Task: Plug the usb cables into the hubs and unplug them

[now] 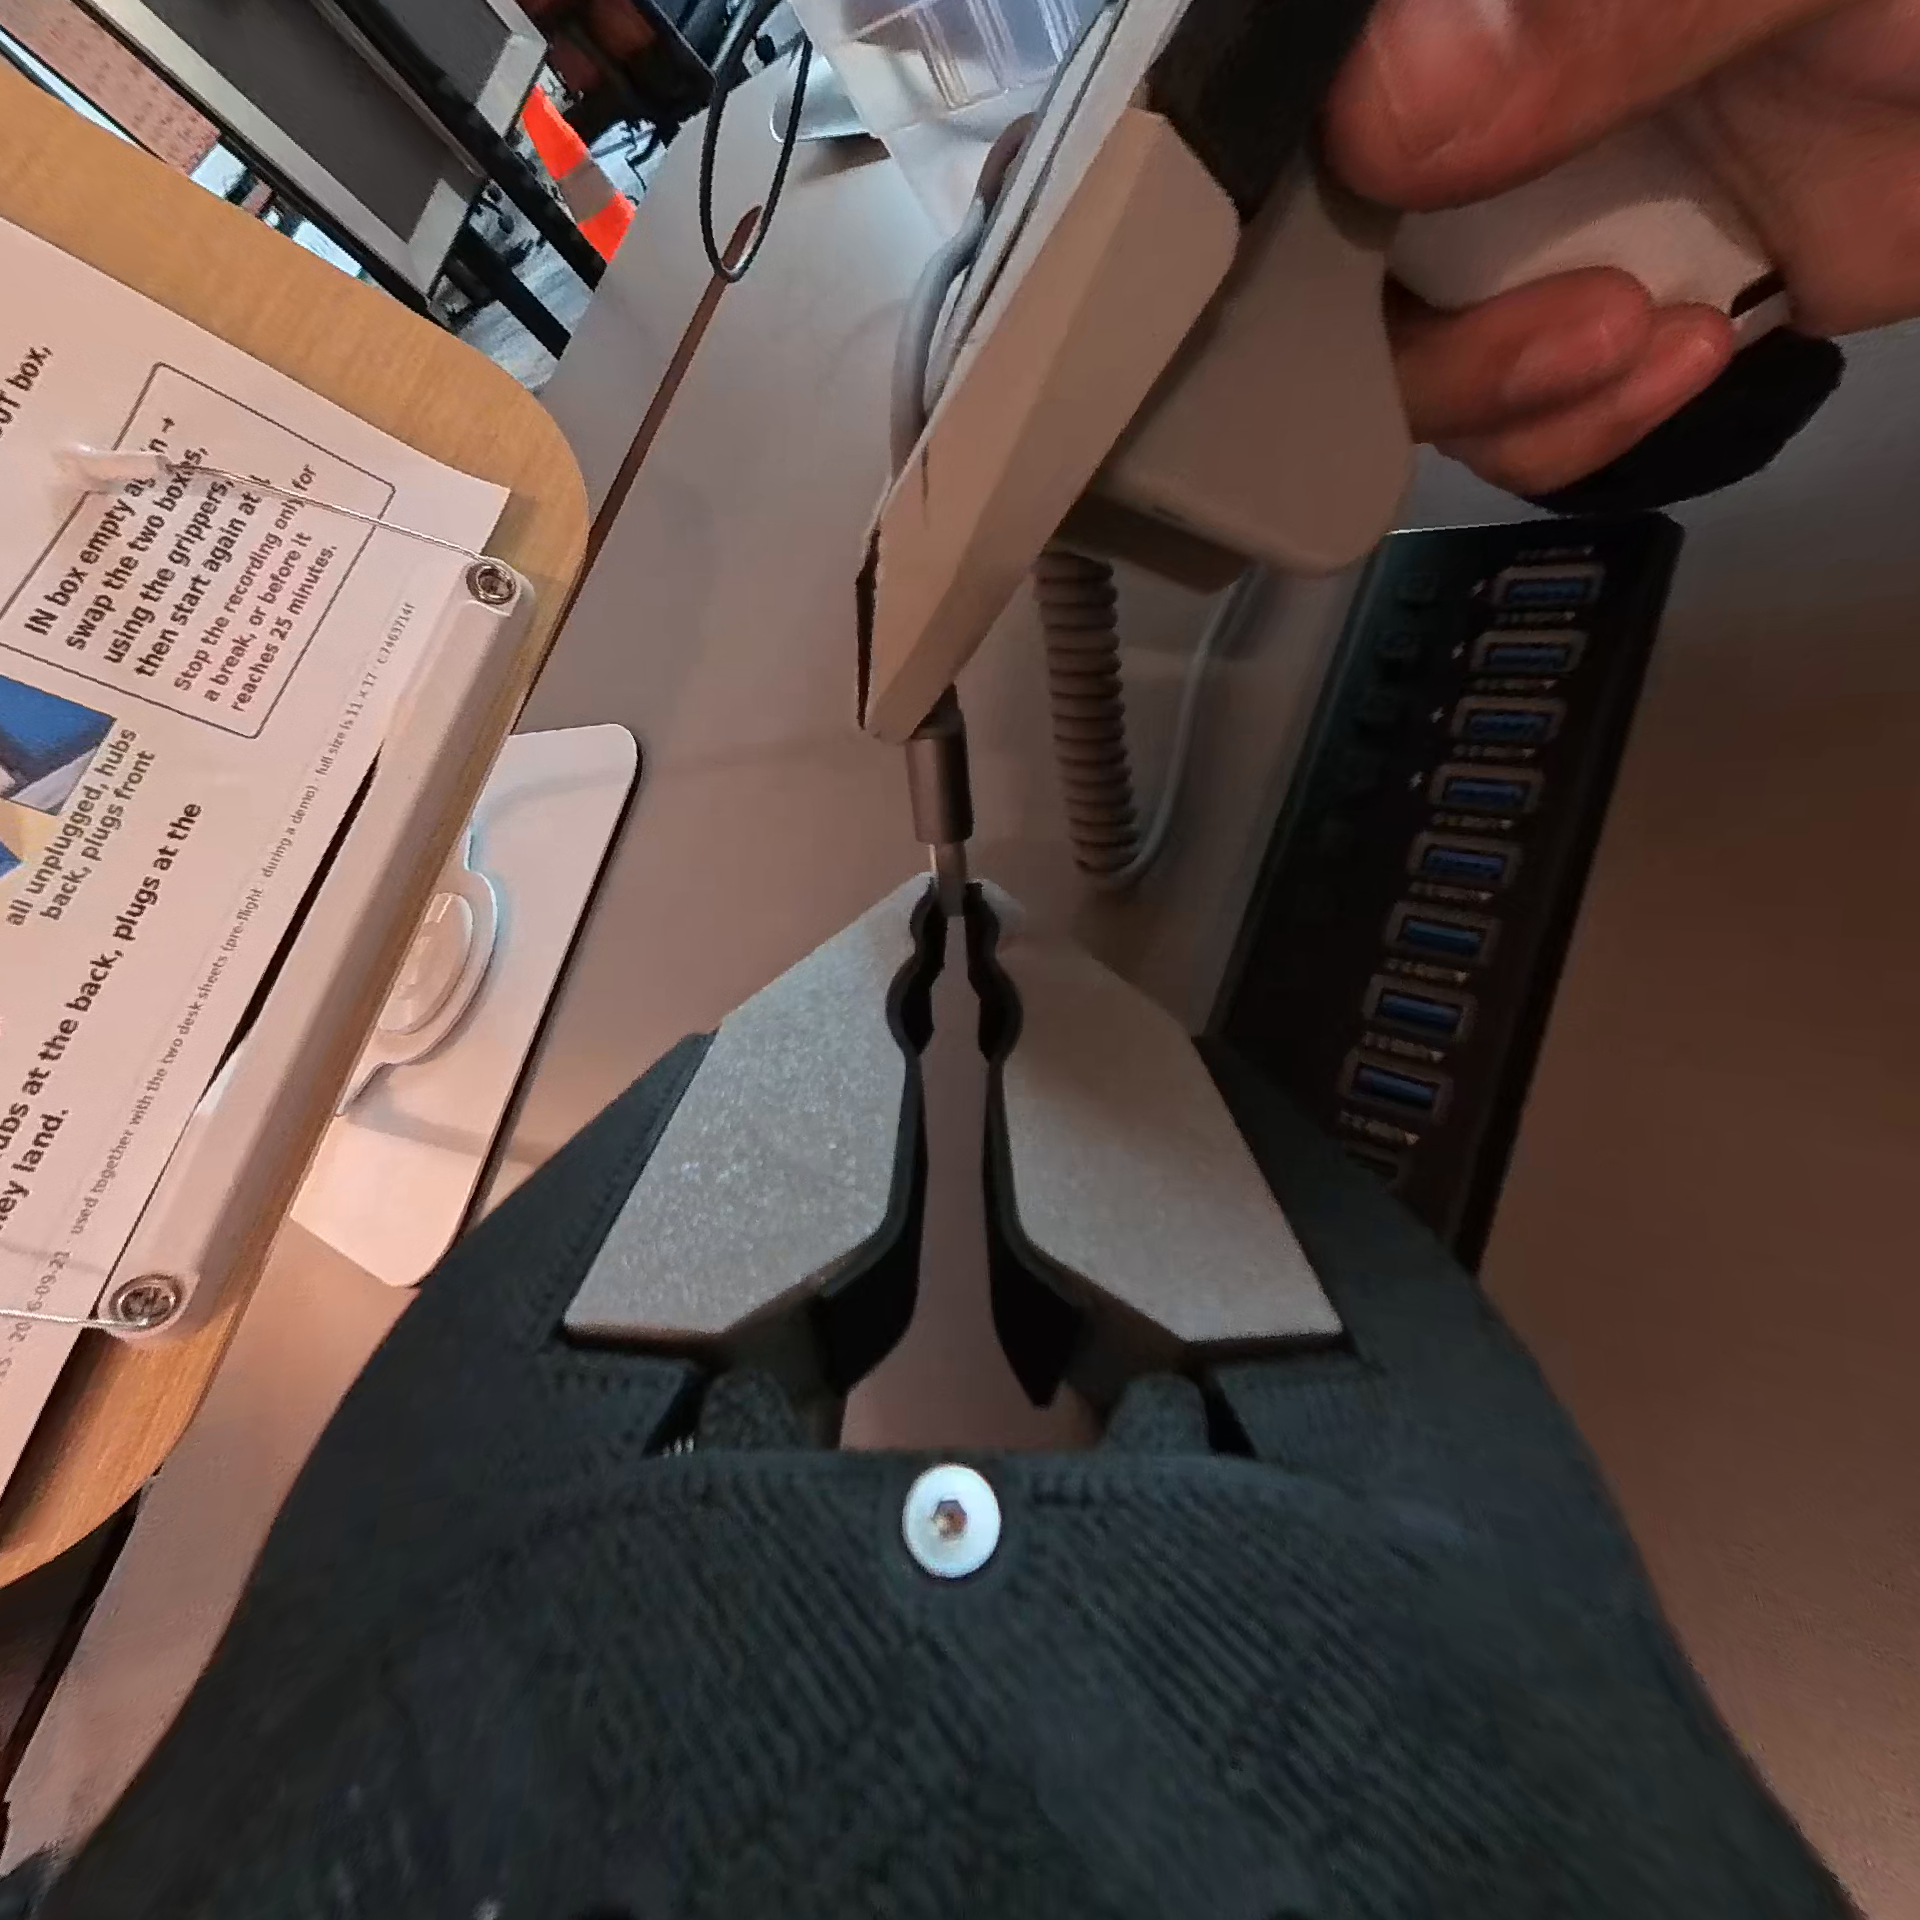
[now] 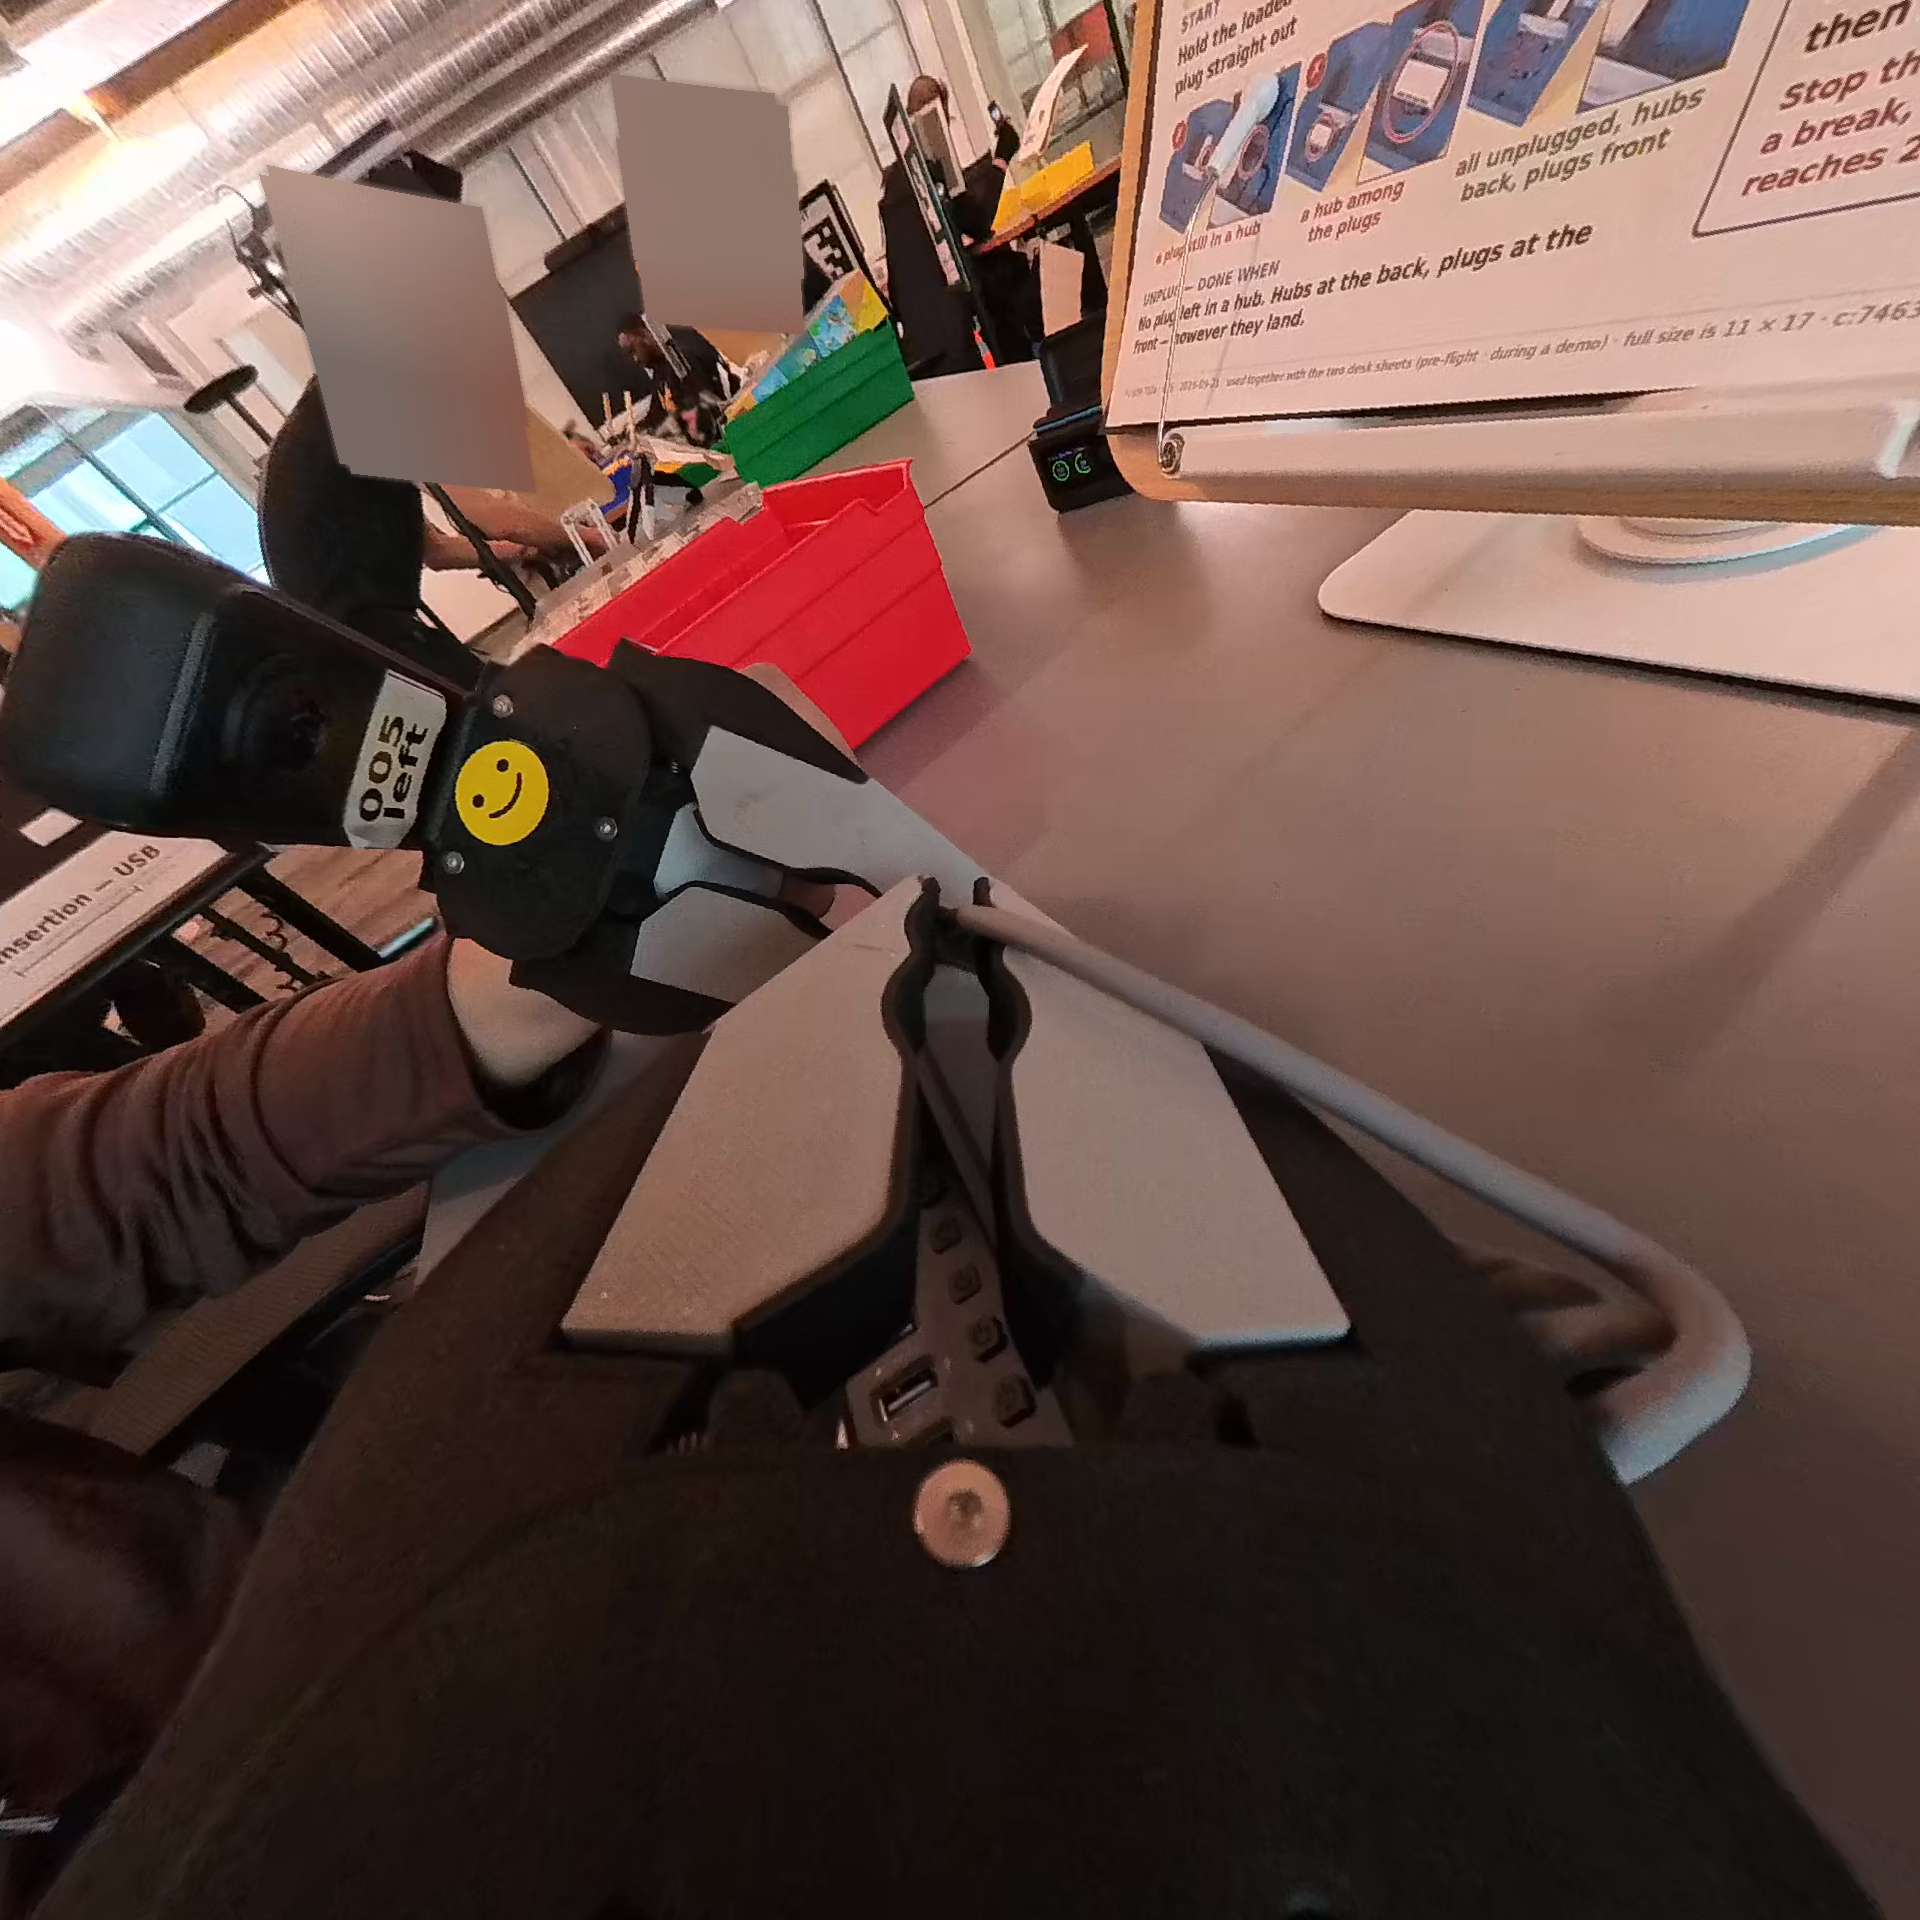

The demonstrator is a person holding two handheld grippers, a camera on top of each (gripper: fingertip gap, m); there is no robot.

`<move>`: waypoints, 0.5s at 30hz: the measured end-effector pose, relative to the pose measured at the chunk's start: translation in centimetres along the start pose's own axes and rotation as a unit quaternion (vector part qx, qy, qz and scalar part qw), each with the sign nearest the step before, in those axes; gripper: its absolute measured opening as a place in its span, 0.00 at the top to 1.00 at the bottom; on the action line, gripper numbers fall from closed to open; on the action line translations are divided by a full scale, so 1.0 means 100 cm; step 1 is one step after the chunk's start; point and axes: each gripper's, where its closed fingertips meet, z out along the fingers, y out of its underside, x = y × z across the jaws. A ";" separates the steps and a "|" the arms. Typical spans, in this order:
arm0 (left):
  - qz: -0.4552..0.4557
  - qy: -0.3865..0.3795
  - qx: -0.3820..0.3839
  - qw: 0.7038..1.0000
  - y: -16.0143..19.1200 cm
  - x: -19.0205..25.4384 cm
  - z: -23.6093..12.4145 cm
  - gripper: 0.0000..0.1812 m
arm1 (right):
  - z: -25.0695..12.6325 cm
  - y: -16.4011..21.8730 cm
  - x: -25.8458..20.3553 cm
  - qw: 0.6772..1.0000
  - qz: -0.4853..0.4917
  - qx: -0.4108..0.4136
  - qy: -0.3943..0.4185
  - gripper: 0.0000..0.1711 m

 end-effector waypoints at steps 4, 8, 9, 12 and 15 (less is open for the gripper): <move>-0.013 0.006 0.000 1.000 0.002 0.003 -0.001 0.99 | 0.001 0.002 0.001 1.000 -0.018 -0.008 0.013 0.98; -0.007 0.011 -0.010 1.000 0.013 0.004 -0.007 0.99 | 0.006 0.010 0.000 0.999 -0.029 -0.026 0.015 0.96; -0.006 0.011 -0.011 1.000 0.015 0.004 -0.009 0.99 | 0.006 0.011 0.000 0.999 -0.032 -0.031 0.015 0.95; -0.005 0.007 -0.014 1.000 0.020 0.001 -0.014 0.99 | 0.007 0.010 -0.002 0.998 -0.043 -0.033 0.017 0.95; -0.017 0.005 -0.014 1.000 0.020 0.000 -0.014 0.99 | 0.007 0.008 -0.007 0.998 -0.050 -0.031 0.012 0.94</move>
